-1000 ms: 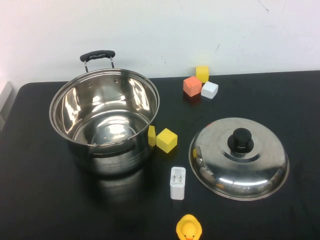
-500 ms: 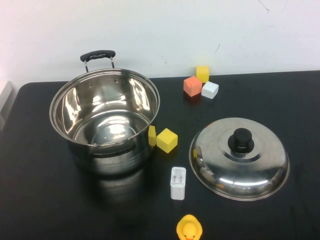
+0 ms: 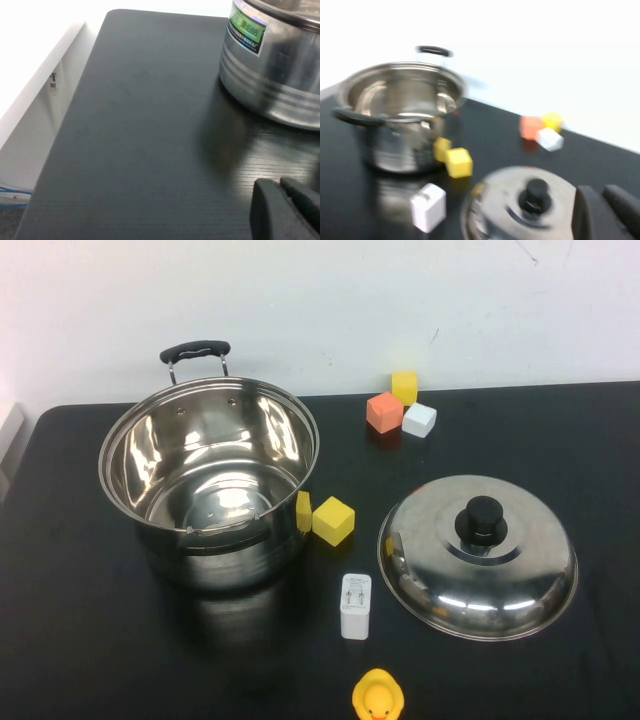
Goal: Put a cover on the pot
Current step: Pick up the pot lid
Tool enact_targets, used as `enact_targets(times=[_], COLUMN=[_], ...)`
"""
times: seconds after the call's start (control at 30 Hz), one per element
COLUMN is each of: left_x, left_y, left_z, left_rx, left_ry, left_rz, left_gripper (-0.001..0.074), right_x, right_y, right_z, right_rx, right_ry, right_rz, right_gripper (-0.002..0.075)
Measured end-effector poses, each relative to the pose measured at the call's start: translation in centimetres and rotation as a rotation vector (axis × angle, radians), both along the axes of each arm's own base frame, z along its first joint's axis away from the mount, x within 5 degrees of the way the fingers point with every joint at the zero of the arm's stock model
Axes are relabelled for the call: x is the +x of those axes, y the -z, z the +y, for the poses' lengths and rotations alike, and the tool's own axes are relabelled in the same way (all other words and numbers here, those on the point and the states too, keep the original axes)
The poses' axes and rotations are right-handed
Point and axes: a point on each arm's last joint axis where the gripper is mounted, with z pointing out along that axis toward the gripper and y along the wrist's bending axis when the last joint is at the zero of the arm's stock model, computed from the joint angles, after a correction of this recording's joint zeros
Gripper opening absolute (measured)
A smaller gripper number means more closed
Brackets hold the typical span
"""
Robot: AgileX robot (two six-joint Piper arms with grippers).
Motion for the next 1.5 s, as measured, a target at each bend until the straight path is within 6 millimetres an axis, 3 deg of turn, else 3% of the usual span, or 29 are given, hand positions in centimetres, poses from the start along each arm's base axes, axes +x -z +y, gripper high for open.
enact_targets(times=[0.1, 0.27, 0.37, 0.6, 0.8, 1.0, 1.13, 1.37, 1.5], left_x=[0.0, 0.0, 0.0, 0.0, 0.0, 0.0, 0.0, 0.0, 0.0], left_y=[0.0, 0.0, 0.0, 0.0, 0.0, 0.0, 0.0, 0.0, 0.0], left_z=[0.0, 0.0, 0.0, 0.0, 0.0, 0.0, 0.0, 0.0, 0.0], left_rx=[0.0, 0.0, 0.0, 0.0, 0.0, 0.0, 0.0, 0.0, 0.0], left_ry=[0.0, 0.0, 0.0, 0.0, 0.0, 0.0, 0.0, 0.0, 0.0], left_rz=[0.0, 0.0, 0.0, 0.0, 0.0, 0.0, 0.0, 0.0, 0.0], left_gripper=[-0.0002, -0.0002, -0.0002, -0.0002, -0.0002, -0.0002, -0.0002, -0.0002, -0.0002], right_x=[2.2, 5.7, 6.9, 9.6, 13.6, 18.4, 20.6, 22.4, 23.0], right_y=[-0.5, 0.4, 0.9, 1.3, 2.0, 6.5, 10.0, 16.6, 19.2], right_z=[0.5, 0.4, 0.6, 1.4, 3.9, 6.5, 7.4, 8.7, 9.2], right_rx=[0.009, -0.017, -0.036, -0.036, 0.036, 0.088, 0.142, 0.118, 0.086], right_ry=[-0.081, -0.108, -0.093, 0.1, 0.152, 0.139, 0.152, 0.108, 0.095], right_rz=[-0.005, 0.036, 0.046, 0.008, -0.155, -0.204, -0.221, -0.092, -0.032], right_gripper=[0.003, 0.0053, 0.0134, 0.0418, 0.0472, 0.0476, 0.0477, 0.0478, 0.0478])
